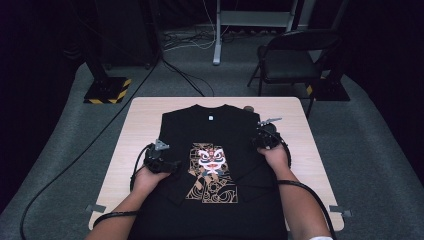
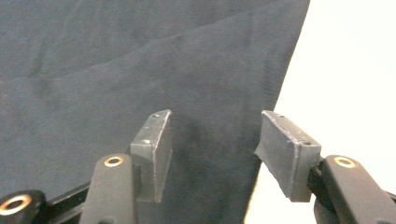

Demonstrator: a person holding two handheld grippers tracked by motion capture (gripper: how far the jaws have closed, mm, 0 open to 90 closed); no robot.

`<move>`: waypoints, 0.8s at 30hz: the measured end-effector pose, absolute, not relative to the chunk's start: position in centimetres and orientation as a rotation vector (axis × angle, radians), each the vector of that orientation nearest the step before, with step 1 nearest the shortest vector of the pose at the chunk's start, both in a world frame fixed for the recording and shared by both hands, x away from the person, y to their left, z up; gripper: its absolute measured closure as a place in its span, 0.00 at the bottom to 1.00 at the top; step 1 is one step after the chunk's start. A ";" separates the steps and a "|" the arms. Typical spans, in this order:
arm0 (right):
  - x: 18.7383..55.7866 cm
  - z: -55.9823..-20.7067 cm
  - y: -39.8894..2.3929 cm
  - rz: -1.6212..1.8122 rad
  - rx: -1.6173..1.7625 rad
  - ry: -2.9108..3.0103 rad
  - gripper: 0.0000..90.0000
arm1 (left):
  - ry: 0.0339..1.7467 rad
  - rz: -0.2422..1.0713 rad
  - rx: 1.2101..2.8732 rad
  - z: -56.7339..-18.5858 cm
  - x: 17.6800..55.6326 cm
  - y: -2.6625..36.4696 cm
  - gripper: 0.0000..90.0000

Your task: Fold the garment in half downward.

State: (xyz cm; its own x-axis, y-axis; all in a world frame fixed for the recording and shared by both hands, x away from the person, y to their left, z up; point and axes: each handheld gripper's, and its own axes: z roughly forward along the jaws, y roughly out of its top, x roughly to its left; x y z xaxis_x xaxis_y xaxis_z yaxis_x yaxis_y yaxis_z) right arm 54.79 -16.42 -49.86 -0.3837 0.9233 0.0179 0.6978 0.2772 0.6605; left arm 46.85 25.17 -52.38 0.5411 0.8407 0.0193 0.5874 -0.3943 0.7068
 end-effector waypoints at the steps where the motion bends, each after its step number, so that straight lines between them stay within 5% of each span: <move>1: 54.9 -49.9 -16.5 0.837 1.472 2.180 0.50 | 1.147 0.499 2.125 -52.4 46.9 25.2 0.10; 20: 55.9 -50.6 -18.1 0.819 1.558 2.153 0.66 | 1.145 0.465 2.157 -52.1 47.2 25.3 0.10; 24: 55.8 -50.7 -18.0 0.836 1.538 2.163 0.73 | 1.168 0.417 2.148 -51.5 47.5 26.0 0.19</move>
